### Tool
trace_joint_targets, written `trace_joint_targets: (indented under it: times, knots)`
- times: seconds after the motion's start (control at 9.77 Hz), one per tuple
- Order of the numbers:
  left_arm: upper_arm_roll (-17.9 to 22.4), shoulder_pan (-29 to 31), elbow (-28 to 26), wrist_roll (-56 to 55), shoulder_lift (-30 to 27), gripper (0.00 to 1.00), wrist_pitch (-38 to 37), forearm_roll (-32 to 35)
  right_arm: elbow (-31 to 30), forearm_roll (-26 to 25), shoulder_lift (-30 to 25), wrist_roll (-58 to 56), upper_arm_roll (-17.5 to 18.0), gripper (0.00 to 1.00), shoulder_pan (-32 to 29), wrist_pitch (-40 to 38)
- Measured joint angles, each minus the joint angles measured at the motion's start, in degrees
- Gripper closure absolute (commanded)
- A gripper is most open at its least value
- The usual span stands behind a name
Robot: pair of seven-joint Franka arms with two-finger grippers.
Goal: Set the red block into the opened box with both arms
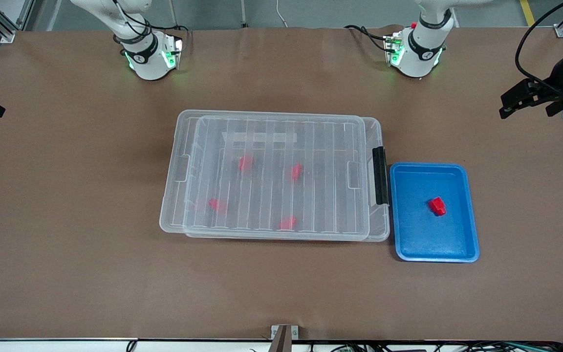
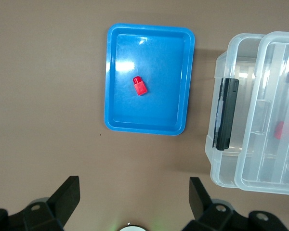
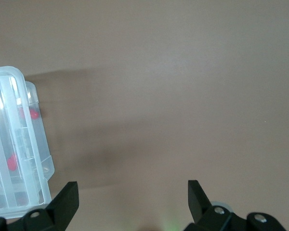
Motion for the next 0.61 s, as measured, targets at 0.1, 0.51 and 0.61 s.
trace_joint_targets:
  times: [0.1,0.51,0.61]
  knots:
    - [0.0,0.0,0.1,0.0,0.0,0.00,0.0,0.0,0.0,0.0,0.0,0.0,0.0,0.00,0.0,0.0]
    - [0.1,0.3,0.1,0.0,1.0,0.00,0.0,0.1,0.0,0.1,0.1,0.0,0.0,0.00,0.1,-0.2]
    - [0.1,0.3,0.1,0.0,2.2,0.00,0.0,0.1,0.0,0.4,0.3,0.0,0.0,0.00,0.2,-0.5]
